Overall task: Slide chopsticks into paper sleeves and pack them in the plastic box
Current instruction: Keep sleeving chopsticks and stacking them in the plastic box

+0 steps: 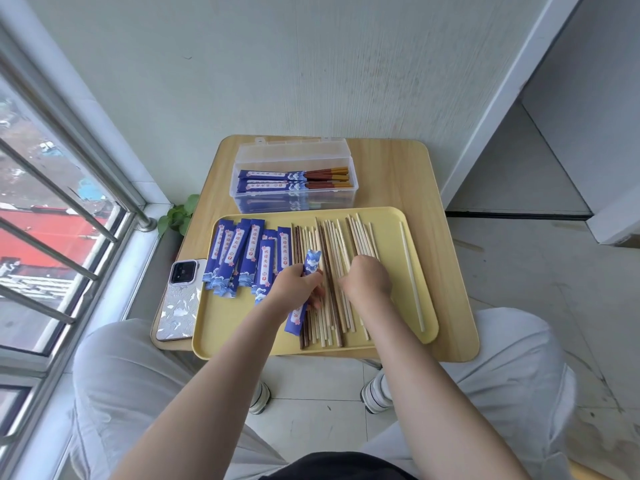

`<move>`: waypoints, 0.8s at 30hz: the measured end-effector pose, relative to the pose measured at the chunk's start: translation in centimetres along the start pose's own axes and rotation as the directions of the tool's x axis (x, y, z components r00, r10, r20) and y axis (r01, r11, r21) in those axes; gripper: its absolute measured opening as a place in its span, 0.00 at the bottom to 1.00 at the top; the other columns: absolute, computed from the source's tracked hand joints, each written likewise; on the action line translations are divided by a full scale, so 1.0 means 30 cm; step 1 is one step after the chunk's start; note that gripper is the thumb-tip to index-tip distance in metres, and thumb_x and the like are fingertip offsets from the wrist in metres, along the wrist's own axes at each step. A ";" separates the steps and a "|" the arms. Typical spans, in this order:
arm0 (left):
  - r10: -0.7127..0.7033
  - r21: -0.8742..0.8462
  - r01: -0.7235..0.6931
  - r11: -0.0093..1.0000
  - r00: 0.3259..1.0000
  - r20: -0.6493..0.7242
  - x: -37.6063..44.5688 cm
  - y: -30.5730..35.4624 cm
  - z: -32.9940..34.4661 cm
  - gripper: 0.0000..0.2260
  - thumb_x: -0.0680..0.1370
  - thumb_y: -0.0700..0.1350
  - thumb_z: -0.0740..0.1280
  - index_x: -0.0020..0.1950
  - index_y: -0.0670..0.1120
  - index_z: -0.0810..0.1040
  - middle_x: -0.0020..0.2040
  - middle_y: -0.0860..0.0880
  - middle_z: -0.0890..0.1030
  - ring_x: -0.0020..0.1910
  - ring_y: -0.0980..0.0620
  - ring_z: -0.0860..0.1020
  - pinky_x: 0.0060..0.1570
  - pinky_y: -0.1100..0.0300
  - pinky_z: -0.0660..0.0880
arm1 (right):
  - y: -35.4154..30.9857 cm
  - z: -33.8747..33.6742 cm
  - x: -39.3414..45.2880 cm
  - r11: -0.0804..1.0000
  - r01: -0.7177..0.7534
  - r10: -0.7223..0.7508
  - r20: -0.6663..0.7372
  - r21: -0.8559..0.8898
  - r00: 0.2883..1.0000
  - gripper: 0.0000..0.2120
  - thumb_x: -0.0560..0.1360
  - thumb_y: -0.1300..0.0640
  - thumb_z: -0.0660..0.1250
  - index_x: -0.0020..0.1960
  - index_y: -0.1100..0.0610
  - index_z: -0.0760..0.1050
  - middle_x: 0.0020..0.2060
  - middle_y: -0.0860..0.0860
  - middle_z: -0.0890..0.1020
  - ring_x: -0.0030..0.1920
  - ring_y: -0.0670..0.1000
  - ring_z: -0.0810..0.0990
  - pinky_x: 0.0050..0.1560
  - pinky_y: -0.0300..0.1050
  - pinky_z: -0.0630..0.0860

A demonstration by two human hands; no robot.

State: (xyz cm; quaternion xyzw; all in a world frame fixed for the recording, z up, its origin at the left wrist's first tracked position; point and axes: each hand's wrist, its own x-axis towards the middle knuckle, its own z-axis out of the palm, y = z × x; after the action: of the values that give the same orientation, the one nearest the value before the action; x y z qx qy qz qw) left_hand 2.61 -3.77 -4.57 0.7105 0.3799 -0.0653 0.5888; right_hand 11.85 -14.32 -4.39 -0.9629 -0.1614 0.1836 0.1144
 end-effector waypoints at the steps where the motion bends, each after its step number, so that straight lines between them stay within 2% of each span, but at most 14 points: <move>1: -0.002 -0.001 0.002 1.000 1.000 0.002 0.002 -0.001 0.000 0.08 0.82 0.44 0.64 0.52 0.39 0.76 0.38 0.46 0.86 0.32 0.49 0.82 0.38 0.56 0.79 | 0.006 0.000 0.002 0.999 0.003 -0.003 -0.007 0.034 1.000 0.06 0.78 0.55 0.68 0.46 0.57 0.74 0.42 0.51 0.78 0.41 0.54 0.79 0.36 0.44 0.73; 4: 0.002 0.019 -0.002 1.000 1.000 -0.012 -0.001 0.000 -0.002 0.06 0.81 0.41 0.65 0.52 0.38 0.76 0.36 0.46 0.85 0.30 0.50 0.81 0.33 0.58 0.78 | 0.036 -0.014 -0.002 0.973 0.039 -0.035 -0.019 0.226 0.999 0.10 0.76 0.55 0.68 0.41 0.56 0.69 0.35 0.50 0.74 0.34 0.50 0.74 0.31 0.42 0.69; 6: 0.015 0.012 -0.014 1.000 0.999 -0.048 -0.003 0.002 -0.009 0.06 0.79 0.38 0.64 0.54 0.37 0.77 0.36 0.44 0.83 0.28 0.51 0.81 0.28 0.60 0.77 | 0.053 -0.030 0.001 0.907 0.060 -0.081 0.033 0.418 0.996 0.08 0.75 0.56 0.68 0.42 0.56 0.70 0.36 0.49 0.76 0.33 0.49 0.74 0.33 0.43 0.72; 7: 0.022 -0.003 -0.022 1.000 0.997 -0.069 -0.002 0.002 -0.015 0.06 0.79 0.36 0.64 0.54 0.37 0.77 0.35 0.44 0.81 0.27 0.51 0.79 0.27 0.60 0.76 | 0.058 -0.042 -0.001 0.853 0.053 -0.106 0.072 0.519 0.992 0.05 0.74 0.58 0.68 0.46 0.56 0.72 0.40 0.50 0.79 0.34 0.50 0.76 0.36 0.45 0.75; 10: 0.055 -0.020 -0.057 0.998 0.991 -0.122 -0.004 0.007 -0.034 0.05 0.78 0.36 0.65 0.52 0.36 0.77 0.32 0.44 0.77 0.23 0.53 0.74 0.26 0.62 0.73 | 0.064 -0.082 -0.012 0.670 0.035 -0.207 0.141 0.742 0.968 0.18 0.75 0.63 0.66 0.61 0.50 0.70 0.43 0.56 0.84 0.29 0.49 0.76 0.31 0.43 0.73; 12: 0.086 0.011 -0.086 0.996 0.985 -0.149 -0.002 0.008 -0.045 0.05 0.78 0.41 0.68 0.45 0.41 0.75 0.31 0.45 0.75 0.22 0.54 0.73 0.25 0.63 0.72 | 0.059 -0.112 -0.023 0.558 0.044 -0.269 0.130 0.829 0.954 0.22 0.77 0.66 0.64 0.64 0.45 0.70 0.41 0.57 0.85 0.28 0.49 0.76 0.27 0.41 0.70; 14: 0.120 0.035 -0.116 0.993 0.978 -0.170 0.001 0.008 -0.052 0.11 0.78 0.46 0.70 0.41 0.44 0.72 0.29 0.47 0.75 0.22 0.55 0.72 0.25 0.65 0.72 | 0.046 -0.141 -0.032 0.468 0.033 -0.298 0.122 0.883 0.947 0.19 0.77 0.67 0.62 0.62 0.48 0.75 0.41 0.57 0.86 0.29 0.50 0.76 0.26 0.41 0.70; 17: 0.152 0.090 -0.136 0.987 0.967 -0.203 0.001 0.014 -0.059 0.15 0.78 0.51 0.71 0.39 0.44 0.72 0.27 0.48 0.76 0.21 0.56 0.73 0.26 0.66 0.72 | 0.021 -0.173 -0.037 0.409 0.026 -0.297 0.106 0.912 0.949 0.12 0.79 0.66 0.58 0.55 0.58 0.79 0.42 0.56 0.87 0.29 0.52 0.77 0.28 0.41 0.70; 19: 0.157 0.113 -0.135 0.984 0.964 -0.213 0.001 0.018 -0.060 0.13 0.78 0.49 0.71 0.38 0.44 0.74 0.28 0.47 0.78 0.22 0.56 0.76 0.28 0.64 0.76 | 0.010 -0.189 -0.040 0.388 0.077 -0.305 0.049 0.919 0.951 0.07 0.80 0.63 0.61 0.53 0.59 0.78 0.43 0.55 0.87 0.30 0.52 0.78 0.29 0.41 0.71; 21: 0.151 0.107 -0.131 0.986 0.967 -0.208 0.003 0.021 -0.060 0.09 0.78 0.44 0.70 0.41 0.41 0.78 0.32 0.46 0.80 0.26 0.53 0.78 0.37 0.55 0.83 | 0.007 -0.201 -0.040 0.365 0.169 -0.309 -0.052 0.916 0.950 0.05 0.81 0.61 0.64 0.53 0.58 0.78 0.42 0.54 0.87 0.30 0.52 0.79 0.29 0.41 0.71; 22: 0.154 0.113 -0.133 0.985 0.966 -0.207 0.004 0.022 -0.059 0.07 0.77 0.43 0.69 0.44 0.40 0.79 0.33 0.46 0.80 0.27 0.52 0.79 0.40 0.52 0.83 | 0.005 -0.205 -0.040 0.346 0.216 -0.303 -0.109 0.913 0.947 0.05 0.81 0.60 0.64 0.53 0.58 0.79 0.40 0.54 0.86 0.30 0.52 0.78 0.29 0.40 0.71; 24: 0.174 0.132 -0.148 0.980 0.962 -0.210 -0.001 0.026 -0.057 0.06 0.77 0.41 0.69 0.48 0.39 0.81 0.34 0.46 0.79 0.30 0.51 0.77 0.39 0.53 0.81 | 0.000 -0.212 -0.034 0.317 0.295 -0.263 -0.215 0.901 0.940 0.07 0.82 0.60 0.64 0.54 0.56 0.80 0.33 0.52 0.82 0.27 0.50 0.73 0.28 0.40 0.69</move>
State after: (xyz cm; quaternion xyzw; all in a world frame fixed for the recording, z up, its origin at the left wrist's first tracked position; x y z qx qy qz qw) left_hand 2.46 -2.28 -3.44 0.7745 0.3794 0.0402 0.5045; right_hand 13.43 -15.72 1.68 -0.6922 -0.1924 0.2059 0.6644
